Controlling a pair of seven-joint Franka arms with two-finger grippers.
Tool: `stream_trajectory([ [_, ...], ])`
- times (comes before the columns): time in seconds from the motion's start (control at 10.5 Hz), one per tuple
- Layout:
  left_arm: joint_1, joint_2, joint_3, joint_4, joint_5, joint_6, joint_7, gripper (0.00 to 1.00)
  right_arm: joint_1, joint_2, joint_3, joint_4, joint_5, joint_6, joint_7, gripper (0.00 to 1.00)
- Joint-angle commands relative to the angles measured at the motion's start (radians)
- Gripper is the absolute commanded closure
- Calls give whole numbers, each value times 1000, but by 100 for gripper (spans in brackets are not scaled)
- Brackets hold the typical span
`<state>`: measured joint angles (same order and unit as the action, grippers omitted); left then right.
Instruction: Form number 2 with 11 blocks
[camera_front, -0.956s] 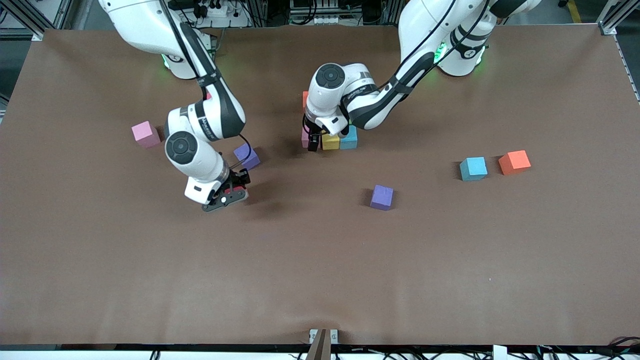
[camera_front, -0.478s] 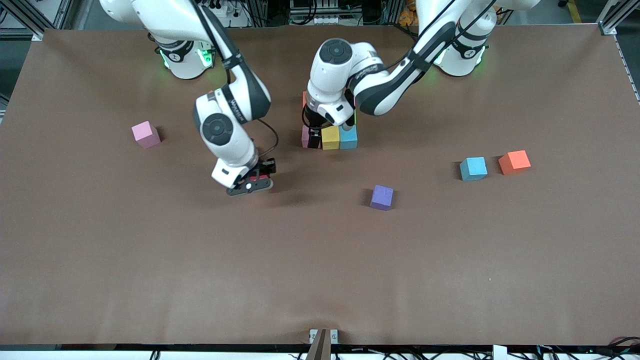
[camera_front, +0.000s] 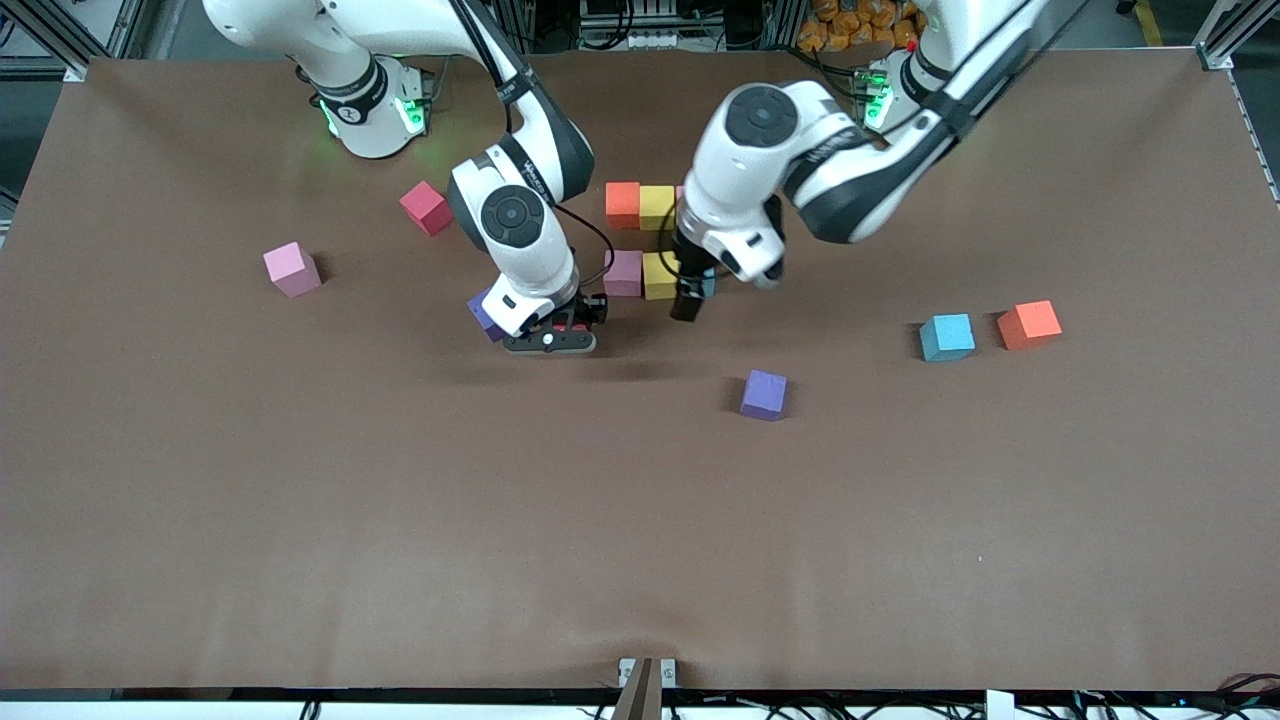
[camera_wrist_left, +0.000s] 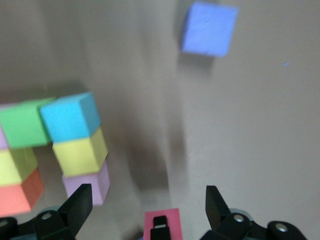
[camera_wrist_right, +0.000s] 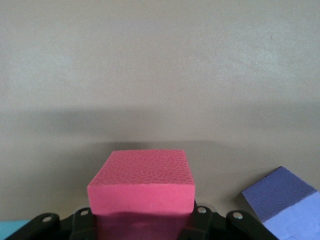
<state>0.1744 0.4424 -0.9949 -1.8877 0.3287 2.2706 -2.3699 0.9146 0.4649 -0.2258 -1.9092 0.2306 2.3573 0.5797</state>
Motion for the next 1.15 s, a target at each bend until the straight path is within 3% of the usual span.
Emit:
stream_trajectory([
  [0.0,89,2,-21,15,-8,-43,211,0,36,98,-4,106,13,-7,107,100],
  [0.19,129,19,-18,16,-5,-43,428,0,52,162,-4,163,13,-6,120,100],
  [0.38,125,32,33,41,-3,-43,695,0,69,221,17,217,10,-9,106,100],
  [0.76,106,159,84,165,4,-46,1123,0,72,221,51,210,13,-42,69,100],
  [0.86,93,167,108,165,6,-51,1226,0,76,218,51,208,12,-77,68,100],
  [1.05,-35,183,238,192,12,-52,1343,0,76,210,51,199,10,-79,57,100],
])
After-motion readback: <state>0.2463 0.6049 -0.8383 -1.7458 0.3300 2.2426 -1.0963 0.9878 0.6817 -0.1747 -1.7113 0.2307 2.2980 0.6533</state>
